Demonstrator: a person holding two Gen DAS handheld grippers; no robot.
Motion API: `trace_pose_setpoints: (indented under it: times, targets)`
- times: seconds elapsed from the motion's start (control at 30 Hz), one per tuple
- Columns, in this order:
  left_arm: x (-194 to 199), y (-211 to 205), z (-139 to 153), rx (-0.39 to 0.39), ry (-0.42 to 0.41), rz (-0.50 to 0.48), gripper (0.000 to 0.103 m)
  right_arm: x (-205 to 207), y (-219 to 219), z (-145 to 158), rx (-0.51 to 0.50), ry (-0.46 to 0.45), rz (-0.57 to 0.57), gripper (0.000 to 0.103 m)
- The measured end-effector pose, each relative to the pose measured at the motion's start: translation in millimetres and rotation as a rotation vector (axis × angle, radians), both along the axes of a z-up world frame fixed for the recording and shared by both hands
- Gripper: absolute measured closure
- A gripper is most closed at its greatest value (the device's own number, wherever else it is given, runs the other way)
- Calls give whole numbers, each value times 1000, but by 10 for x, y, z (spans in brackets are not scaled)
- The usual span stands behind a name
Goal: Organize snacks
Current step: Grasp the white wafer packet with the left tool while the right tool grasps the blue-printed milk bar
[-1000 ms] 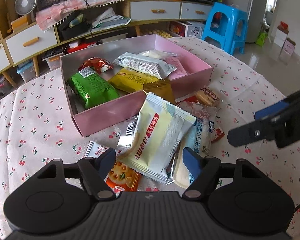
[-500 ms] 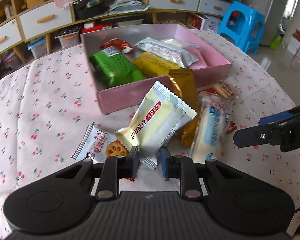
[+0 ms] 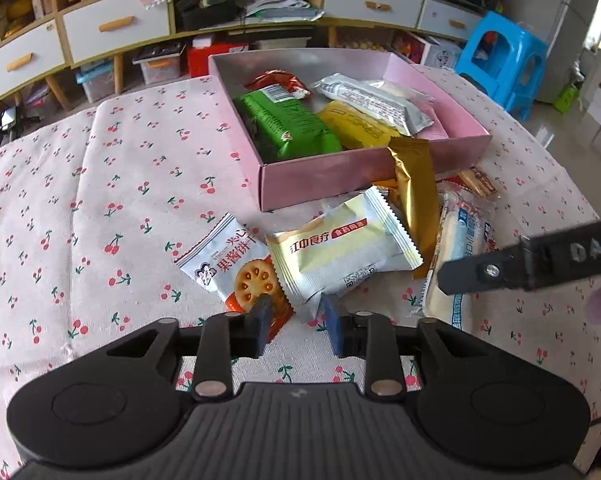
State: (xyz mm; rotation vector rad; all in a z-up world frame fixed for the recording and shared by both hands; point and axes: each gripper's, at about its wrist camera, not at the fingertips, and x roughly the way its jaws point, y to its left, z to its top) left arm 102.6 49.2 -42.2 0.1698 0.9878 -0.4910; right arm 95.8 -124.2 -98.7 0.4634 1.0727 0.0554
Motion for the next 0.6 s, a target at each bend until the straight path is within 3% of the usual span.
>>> trace_pose_setpoints:
  times: [0.13, 0.23, 0.37, 0.6]
  targets:
    - [-35, -37, 24, 14, -46, -32, 54, 25, 51, -71, -48, 15, -9, 50]
    - [-54, -93, 49, 34, -87, -64, 45, -3, 86, -68, -86, -11, 33, 59]
    - [-71, -142, 92, 40, -133, -103, 34, -39, 64, -32, -144, -14, 87, 61]
    - [-92, -320, 55, 66, -165, -195, 31, -152, -176, -1, -168, 8, 89, 63]
